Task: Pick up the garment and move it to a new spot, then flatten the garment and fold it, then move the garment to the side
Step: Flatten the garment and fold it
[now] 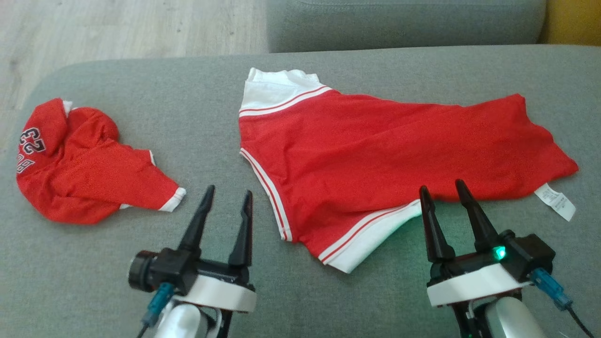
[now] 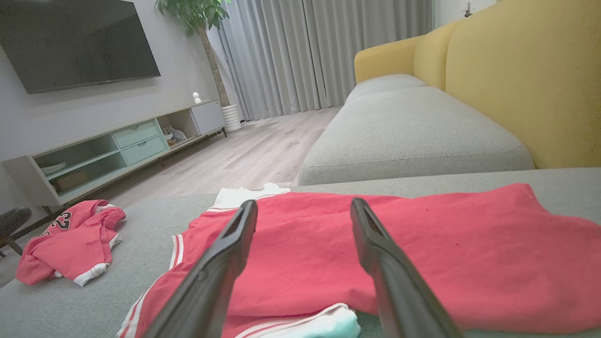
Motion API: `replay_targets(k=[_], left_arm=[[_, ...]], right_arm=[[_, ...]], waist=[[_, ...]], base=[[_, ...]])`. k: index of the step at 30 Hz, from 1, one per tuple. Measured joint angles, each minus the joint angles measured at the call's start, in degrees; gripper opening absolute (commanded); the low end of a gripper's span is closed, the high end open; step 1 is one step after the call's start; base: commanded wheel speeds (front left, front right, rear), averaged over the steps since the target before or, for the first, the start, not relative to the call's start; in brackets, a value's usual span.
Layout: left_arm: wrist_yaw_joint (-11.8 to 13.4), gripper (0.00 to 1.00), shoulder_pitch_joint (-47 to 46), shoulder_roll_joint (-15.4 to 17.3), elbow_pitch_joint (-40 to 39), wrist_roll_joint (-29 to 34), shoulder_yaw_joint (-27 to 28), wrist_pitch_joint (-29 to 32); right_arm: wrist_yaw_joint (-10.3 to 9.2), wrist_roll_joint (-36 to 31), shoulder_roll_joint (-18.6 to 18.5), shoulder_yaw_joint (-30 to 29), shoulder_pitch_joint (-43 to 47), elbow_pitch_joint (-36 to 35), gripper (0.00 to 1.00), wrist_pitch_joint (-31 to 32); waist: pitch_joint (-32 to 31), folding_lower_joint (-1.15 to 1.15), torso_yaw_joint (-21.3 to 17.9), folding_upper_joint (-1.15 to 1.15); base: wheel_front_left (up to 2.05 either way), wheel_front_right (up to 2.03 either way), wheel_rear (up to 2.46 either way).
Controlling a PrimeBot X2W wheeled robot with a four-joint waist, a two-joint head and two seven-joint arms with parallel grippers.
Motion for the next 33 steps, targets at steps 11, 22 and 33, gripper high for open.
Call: replay_targets(k=[11, 22, 33], left_arm=[[-3.23, 1.00, -5.79, -1.22, 14.41, -3.42, -5.32, 6.47], [-3.89, 0.04, -11.98, -1.25, 20.70, -10.38, -6.37, 15.33], [-3.68, 0.00, -12.88, 0.74, 19.45, -10.78, -6.44, 12.78]], right_arm=[[0.00, 0.00, 0.00, 0.55, -1.49, -0.30, 1.00, 0.00], [0.00, 0.40, 0.00, 1.12, -3.50, -0.48, 1.00, 0.00], [0.00, 0.54, -0.01, 2.24, -3.52, -0.18, 1.00, 0.00]], waist=[[3.52, 0.01, -2.04, 0.00], [6.34, 0.01, -6.46, 0.00], [5.44, 0.00, -9.25, 0.00]], base=[[0.00, 0.00, 0.00], [0.00, 0.00, 0.00], [0.00, 0.00, 0.00]])
